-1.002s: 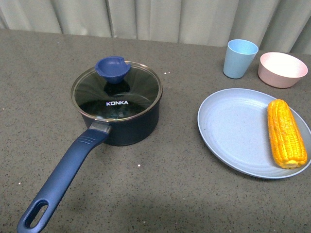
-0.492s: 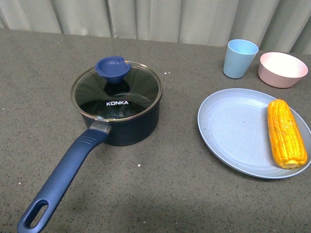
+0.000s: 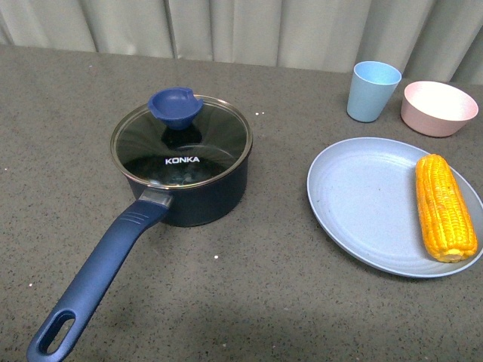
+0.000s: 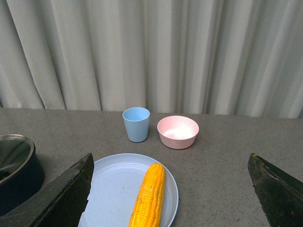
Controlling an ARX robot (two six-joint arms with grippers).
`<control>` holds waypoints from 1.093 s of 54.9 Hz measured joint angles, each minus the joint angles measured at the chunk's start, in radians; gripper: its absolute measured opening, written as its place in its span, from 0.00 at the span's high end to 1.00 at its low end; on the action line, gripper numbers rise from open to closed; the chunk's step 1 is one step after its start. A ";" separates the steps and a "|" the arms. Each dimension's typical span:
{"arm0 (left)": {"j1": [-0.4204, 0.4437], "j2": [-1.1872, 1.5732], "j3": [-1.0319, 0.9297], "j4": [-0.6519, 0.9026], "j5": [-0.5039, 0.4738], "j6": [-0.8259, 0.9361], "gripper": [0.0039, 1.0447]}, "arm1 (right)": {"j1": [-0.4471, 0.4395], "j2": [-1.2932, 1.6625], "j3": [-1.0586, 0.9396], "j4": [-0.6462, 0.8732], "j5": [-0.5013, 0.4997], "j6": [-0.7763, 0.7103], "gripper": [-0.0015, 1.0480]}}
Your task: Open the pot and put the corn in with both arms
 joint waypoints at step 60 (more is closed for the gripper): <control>-0.308 1.791 0.507 1.067 -0.187 -0.256 0.06 | -0.001 0.000 0.000 0.000 0.000 0.000 0.09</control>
